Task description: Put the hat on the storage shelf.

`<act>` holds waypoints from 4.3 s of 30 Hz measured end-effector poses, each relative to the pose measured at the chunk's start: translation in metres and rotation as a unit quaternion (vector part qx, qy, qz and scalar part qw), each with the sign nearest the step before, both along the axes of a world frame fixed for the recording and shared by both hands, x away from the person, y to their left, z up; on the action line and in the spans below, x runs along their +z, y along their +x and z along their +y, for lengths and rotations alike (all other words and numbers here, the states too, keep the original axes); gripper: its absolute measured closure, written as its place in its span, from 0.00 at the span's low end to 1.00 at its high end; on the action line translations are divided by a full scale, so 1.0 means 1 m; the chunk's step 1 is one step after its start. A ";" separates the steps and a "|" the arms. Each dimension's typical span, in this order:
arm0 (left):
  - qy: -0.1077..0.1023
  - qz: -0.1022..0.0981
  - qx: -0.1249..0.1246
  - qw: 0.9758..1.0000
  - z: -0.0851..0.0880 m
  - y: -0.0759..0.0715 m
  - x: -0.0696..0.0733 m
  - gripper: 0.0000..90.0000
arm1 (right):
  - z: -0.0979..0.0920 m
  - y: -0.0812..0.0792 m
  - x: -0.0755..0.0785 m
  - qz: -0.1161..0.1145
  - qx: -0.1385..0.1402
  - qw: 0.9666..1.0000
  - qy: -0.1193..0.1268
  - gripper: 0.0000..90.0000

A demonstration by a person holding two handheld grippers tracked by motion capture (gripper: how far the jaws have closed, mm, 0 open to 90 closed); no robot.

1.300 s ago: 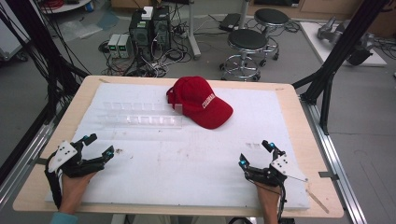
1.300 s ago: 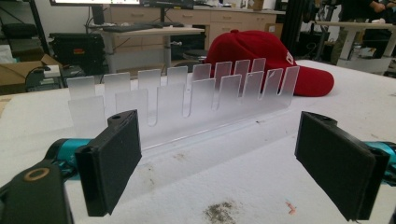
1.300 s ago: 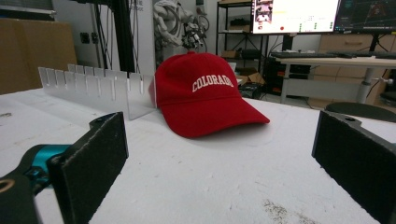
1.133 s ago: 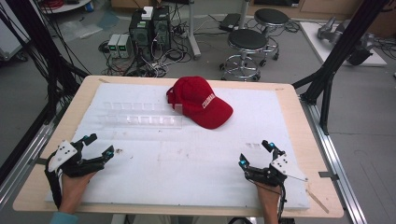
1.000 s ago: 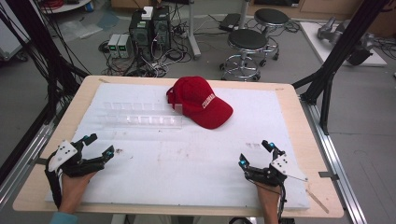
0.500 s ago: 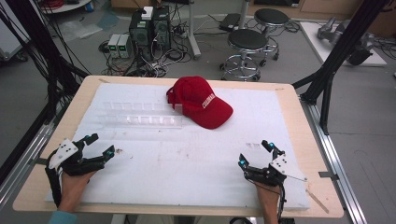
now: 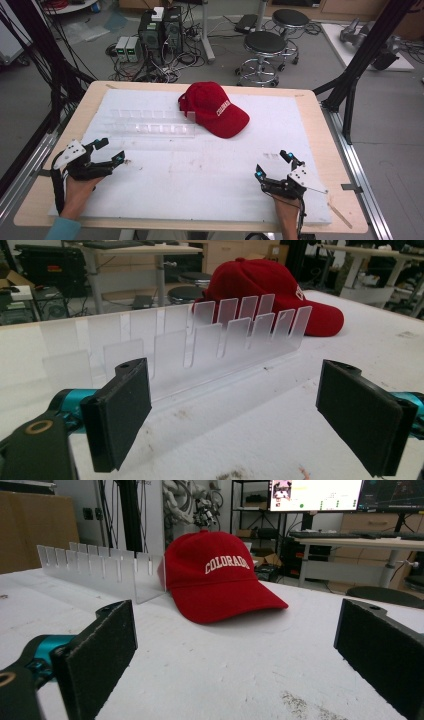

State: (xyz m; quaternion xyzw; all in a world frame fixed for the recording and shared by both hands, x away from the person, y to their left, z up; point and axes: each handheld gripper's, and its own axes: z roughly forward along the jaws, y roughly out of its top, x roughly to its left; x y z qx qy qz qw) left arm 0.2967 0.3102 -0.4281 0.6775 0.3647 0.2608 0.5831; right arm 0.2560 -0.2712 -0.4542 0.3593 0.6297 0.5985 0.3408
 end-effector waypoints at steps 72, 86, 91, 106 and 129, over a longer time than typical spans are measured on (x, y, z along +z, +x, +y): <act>0.130 0.146 -0.118 0.974 -0.170 0.236 0.088 0.17 | 0.002 0.001 0.000 0.004 -0.003 1.000 -0.008 0.03; 0.133 0.212 -0.078 0.965 -0.185 0.245 0.066 0.22 | 0.003 0.001 0.001 0.002 -0.007 1.000 -0.014 0.03; 0.141 0.219 -0.078 0.962 -0.190 0.247 0.061 0.22 | 0.002 0.001 0.001 0.000 -0.007 1.000 -0.012 0.03; 0.155 0.249 -0.077 0.953 -0.199 0.252 0.044 0.28 | 0.002 0.000 0.000 -0.004 -0.010 1.000 -0.008 0.03; 0.148 0.259 -0.107 0.948 -0.209 0.248 0.038 0.92 | 0.001 -0.001 0.000 -0.006 -0.011 1.000 -0.004 0.03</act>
